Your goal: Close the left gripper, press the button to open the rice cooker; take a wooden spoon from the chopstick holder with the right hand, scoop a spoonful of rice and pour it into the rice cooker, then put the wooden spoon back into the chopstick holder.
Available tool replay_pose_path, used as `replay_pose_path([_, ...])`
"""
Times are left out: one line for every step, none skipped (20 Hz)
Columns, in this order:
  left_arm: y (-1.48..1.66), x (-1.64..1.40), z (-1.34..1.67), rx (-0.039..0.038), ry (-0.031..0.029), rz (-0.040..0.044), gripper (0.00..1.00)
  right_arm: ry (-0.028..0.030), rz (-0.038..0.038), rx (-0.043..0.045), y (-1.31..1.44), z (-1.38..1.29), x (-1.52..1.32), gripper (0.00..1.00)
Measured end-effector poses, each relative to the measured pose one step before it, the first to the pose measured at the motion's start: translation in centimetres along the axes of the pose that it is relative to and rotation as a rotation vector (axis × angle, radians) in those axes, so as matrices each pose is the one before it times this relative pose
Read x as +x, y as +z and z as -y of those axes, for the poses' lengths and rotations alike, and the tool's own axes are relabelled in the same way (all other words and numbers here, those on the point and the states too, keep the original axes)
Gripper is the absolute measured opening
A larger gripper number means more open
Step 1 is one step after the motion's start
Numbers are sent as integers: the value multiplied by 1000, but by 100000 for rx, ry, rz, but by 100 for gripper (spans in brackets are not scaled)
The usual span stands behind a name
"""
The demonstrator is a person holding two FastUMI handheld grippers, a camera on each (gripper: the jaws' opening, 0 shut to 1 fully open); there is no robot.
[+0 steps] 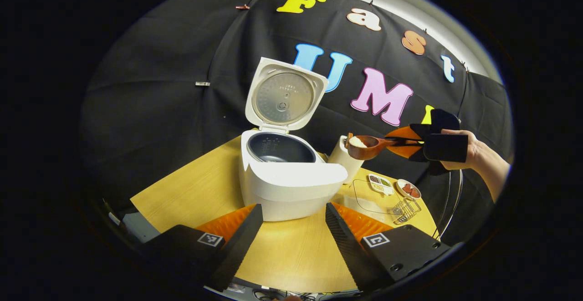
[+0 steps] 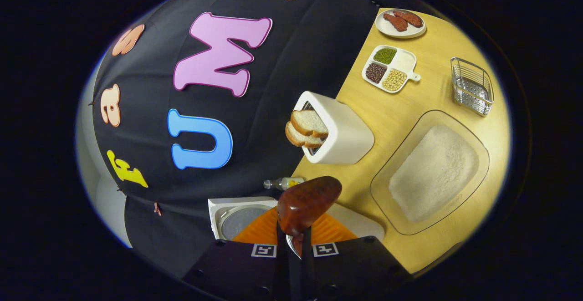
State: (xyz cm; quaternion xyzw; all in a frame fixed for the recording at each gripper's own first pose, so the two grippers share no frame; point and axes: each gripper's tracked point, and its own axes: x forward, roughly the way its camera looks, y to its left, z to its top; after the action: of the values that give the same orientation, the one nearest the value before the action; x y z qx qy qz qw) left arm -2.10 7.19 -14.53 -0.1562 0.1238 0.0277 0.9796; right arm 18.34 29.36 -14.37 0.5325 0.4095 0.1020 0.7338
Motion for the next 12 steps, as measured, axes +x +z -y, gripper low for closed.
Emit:
replay_pose_path([148,-74,-401,-307,217,238,96,966,-1501,-1138,-841,-698,626,14])
replay_pose_path([51,-58,-426,-643,-60,90,96,847,-1427,-1075,-1011,-558,381,14])
replay_pose_path([15,92,-432,-995,-65,-196,96,502,-978,-938,-845,-496,587,14])
replay_pose_path([-19,44,-478,-1453,116,-437,96,214,-771,-1140,-729,-344,696,14])
replay_pose_path([91,17,-338,-1520,160,-224,96,-102,-465,-1347,-812,-313,534,14])
replay_pose_path([246,45,-413,-1075,233,259,96,-243,-242,-1836,-635,-196,647,14])
replay_pose_path([95,121,-798,-556,551,93,96,-425,-195,-2121,-563,-285,595,14])
replay_pose_path([152,71,-639,-352,552,-117,96,-703,96,-2297,-463,-109,716,14])
replay_pose_path([147,87,-546,-334,431,-159,96,-906,-138,-2755,-485,-105,776,14])
replay_pose_path([211,92,-449,-363,106,-240,96,-738,497,-3130,-411,-158,686,14])
replay_pose_path([54,2,-462,-270,80,-205,96,-53,674,-3781,-428,-419,795,14])
replay_pose_path([95,12,-478,-140,199,-189,96,210,813,-4489,-450,-536,647,14])
